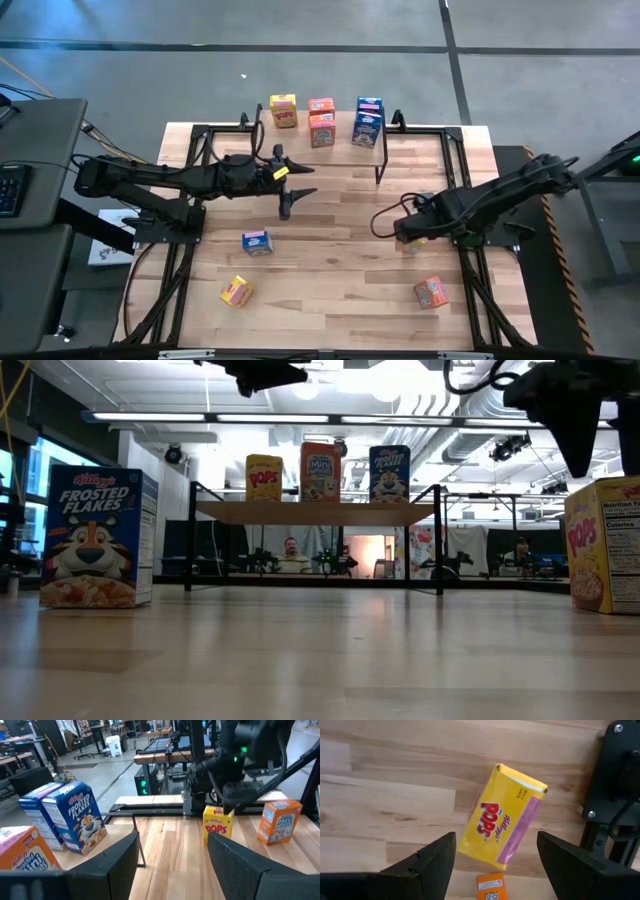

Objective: Stack cereal on shelf
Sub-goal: Put the right yellow cereal box on the shelf aligned with the other yellow cereal box

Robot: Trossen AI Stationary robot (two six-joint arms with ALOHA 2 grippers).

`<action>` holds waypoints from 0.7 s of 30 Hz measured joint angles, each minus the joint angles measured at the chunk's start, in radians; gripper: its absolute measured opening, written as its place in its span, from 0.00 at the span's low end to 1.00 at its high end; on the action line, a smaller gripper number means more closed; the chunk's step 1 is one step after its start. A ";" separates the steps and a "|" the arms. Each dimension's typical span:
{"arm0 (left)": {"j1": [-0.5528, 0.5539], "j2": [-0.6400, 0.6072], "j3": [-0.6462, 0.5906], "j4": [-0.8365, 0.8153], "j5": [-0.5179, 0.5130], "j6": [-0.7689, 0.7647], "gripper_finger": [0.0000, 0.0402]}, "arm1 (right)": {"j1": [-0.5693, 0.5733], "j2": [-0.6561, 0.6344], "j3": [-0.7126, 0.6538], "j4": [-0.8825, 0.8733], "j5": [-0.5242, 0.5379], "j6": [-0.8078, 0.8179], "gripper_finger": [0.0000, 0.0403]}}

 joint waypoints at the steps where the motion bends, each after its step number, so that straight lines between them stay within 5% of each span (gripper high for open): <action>1: 0.000 0.000 0.000 0.009 0.000 -0.002 0.56 | 0.000 0.009 0.000 0.000 0.000 0.000 0.67; 21: -0.001 0.000 0.000 0.030 0.000 0.000 0.56 | 0.001 0.053 -0.053 0.046 0.008 0.024 0.67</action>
